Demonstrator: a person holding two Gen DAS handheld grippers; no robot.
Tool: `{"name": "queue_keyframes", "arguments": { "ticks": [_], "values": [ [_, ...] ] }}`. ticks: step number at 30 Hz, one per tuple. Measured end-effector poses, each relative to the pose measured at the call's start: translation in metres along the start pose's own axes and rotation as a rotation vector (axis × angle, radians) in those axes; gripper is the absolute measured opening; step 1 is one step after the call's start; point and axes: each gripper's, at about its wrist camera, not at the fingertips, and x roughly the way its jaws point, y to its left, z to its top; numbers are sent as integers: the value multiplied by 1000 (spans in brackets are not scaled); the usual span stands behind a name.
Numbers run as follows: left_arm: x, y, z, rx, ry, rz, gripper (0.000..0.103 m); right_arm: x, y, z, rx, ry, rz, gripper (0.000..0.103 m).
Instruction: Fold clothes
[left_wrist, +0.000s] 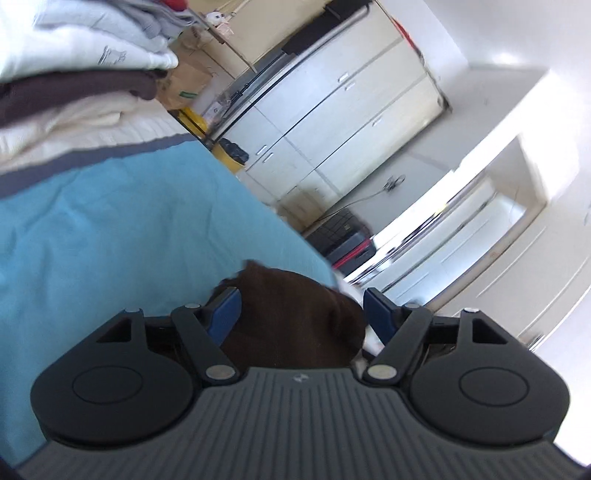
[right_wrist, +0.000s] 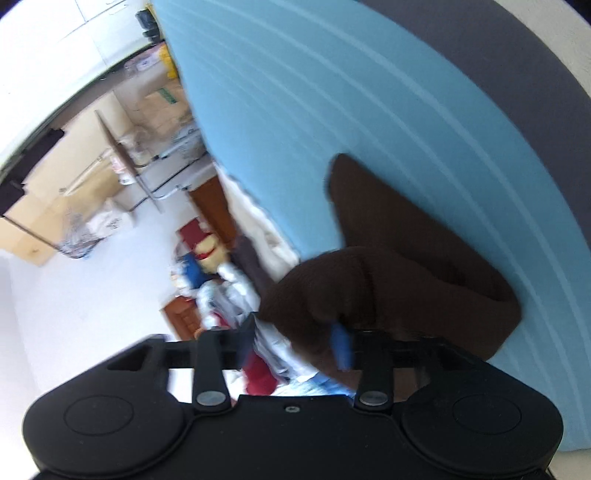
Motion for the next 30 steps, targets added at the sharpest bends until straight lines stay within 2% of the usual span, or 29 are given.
{"name": "queue_keyframes", "arguments": {
  "ticks": [3,4,7,8,10,11,12,13,15,17,18,22,24,25,26,27,28,30],
  "values": [
    [11,-10,-7,89,62,28,72,-8,27,-10,-150,19,51,71],
    [15,-13,-10,107,78,29,72,-9,37,-15,-233,11,30,71],
    [25,-22,-18,159,114,34,72,-10,66,-35,-522,-45,-97,71],
    [27,-24,-20,176,122,41,72,-6,75,-45,-651,-92,-188,71],
    [32,-25,-24,203,136,76,72,7,92,-71,-949,-223,-438,71],
    [34,-24,-26,208,143,95,72,15,96,-81,-1071,-268,-510,71],
    [36,-23,-27,213,149,115,72,23,98,-88,-1176,-300,-545,71],
    [38,-22,-28,215,152,129,72,29,98,-90,-1248,-299,-541,71],
    [42,-19,-30,215,146,149,72,42,95,-81,-1259,-228,-518,71],
    [50,-17,-27,206,136,169,71,54,93,-67,-1193,-198,-550,70],
    [54,-16,-25,199,132,178,71,57,91,-66,-1211,-189,-570,71],
    [65,-12,-20,119,141,171,71,63,82,-79,-1423,-164,-661,69],
    [64,-11,-17,106,130,184,68,75,76,-81,-1493,-76,-710,33],
    [62,-13,-15,106,117,193,66,77,75,-86,-1519,-74,-721,31],
    [52,-19,-12,124,78,195,60,72,77,-94,-1545,-88,-709,30],
    [38,-28,-9,152,23,187,59,66,81,-100,-1563,-105,-678,29],
    [25,-37,-6,180,-33,180,59,61,85,-104,-1565,-126,-644,28],
    [3,-54,-2,235,-94,152,60,55,90,-99,-1502,-157,-635,28]
  ]
}}
